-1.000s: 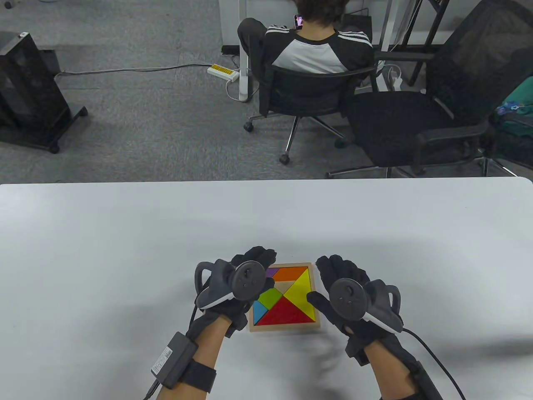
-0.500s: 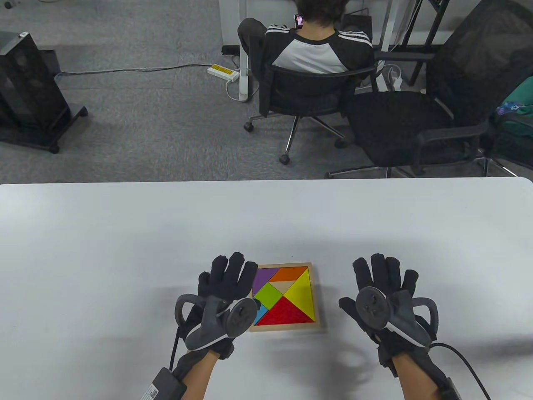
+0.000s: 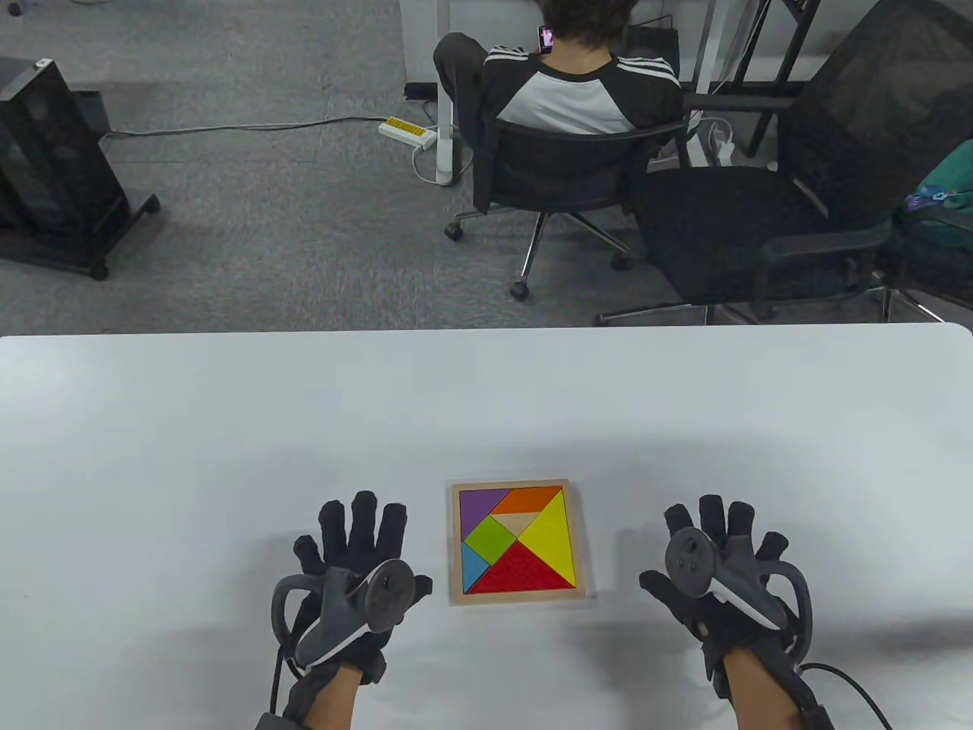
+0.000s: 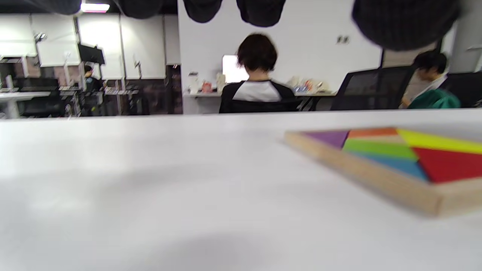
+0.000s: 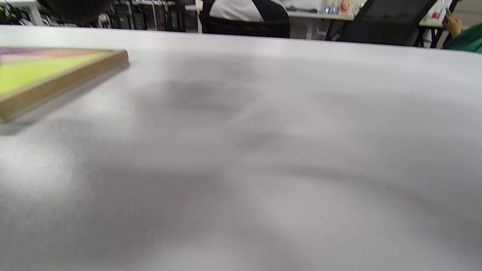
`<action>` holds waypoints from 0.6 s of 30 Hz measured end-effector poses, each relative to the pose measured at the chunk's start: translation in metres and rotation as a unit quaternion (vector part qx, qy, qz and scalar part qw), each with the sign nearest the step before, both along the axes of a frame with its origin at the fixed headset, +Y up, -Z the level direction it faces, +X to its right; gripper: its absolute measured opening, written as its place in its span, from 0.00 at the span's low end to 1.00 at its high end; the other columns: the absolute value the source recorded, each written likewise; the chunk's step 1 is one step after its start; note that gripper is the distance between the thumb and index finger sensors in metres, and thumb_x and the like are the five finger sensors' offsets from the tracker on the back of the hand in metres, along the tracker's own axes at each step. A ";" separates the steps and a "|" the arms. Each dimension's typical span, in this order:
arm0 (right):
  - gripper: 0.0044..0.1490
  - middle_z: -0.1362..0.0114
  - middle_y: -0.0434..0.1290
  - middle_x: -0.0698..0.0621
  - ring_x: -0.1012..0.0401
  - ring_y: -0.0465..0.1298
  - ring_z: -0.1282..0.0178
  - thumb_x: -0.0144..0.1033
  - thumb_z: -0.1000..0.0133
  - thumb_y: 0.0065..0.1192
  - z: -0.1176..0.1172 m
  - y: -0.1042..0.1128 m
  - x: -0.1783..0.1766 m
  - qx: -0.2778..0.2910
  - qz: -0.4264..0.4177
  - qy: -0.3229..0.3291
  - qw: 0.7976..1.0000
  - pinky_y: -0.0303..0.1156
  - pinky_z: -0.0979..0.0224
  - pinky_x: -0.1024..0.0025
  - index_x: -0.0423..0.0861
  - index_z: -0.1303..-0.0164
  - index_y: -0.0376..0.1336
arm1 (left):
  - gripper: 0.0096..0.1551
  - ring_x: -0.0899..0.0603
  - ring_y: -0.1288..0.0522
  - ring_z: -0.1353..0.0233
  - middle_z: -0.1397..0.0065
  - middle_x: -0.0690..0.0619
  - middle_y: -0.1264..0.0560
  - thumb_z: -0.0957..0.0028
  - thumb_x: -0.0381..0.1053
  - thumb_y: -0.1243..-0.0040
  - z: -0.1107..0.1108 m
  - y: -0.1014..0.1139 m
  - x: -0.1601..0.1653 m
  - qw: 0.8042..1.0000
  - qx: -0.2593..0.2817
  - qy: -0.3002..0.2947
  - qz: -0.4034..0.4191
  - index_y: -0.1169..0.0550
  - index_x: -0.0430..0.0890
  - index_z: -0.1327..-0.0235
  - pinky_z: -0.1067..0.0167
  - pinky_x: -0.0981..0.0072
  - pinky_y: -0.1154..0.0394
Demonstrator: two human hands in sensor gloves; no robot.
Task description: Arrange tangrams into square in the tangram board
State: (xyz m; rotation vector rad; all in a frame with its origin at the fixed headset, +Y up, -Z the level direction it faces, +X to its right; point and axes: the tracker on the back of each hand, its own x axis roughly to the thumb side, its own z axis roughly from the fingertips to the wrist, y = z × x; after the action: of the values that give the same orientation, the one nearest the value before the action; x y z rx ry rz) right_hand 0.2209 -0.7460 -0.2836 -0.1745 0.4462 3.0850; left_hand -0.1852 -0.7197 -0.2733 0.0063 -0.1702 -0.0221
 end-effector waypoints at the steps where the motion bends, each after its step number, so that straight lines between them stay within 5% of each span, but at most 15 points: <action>1: 0.61 0.10 0.29 0.39 0.31 0.29 0.14 0.69 0.48 0.49 -0.001 -0.002 0.001 -0.006 -0.001 0.000 1.000 0.33 0.25 0.19 0.52 0.12 0.35 | 0.57 0.13 0.51 0.20 0.12 0.31 0.52 0.52 0.72 0.45 -0.001 -0.002 -0.003 1.000 -0.006 0.005 -0.006 0.44 0.45 0.13 0.39 0.11 0.44; 18: 0.60 0.10 0.29 0.42 0.30 0.29 0.15 0.69 0.48 0.49 -0.012 -0.017 0.009 -0.042 -0.011 -0.011 0.999 0.34 0.25 0.18 0.53 0.12 0.35 | 0.61 0.11 0.57 0.22 0.13 0.29 0.59 0.51 0.75 0.50 -0.017 -0.026 -0.020 0.994 -0.096 0.052 -0.014 0.51 0.44 0.12 0.40 0.09 0.49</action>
State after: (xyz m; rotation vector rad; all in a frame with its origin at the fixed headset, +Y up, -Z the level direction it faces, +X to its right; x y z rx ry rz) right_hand 0.2294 -0.7633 -0.2953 -0.2040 0.5742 3.0406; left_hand -0.2050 -0.7460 -0.2906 -0.1891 -0.0671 -0.0331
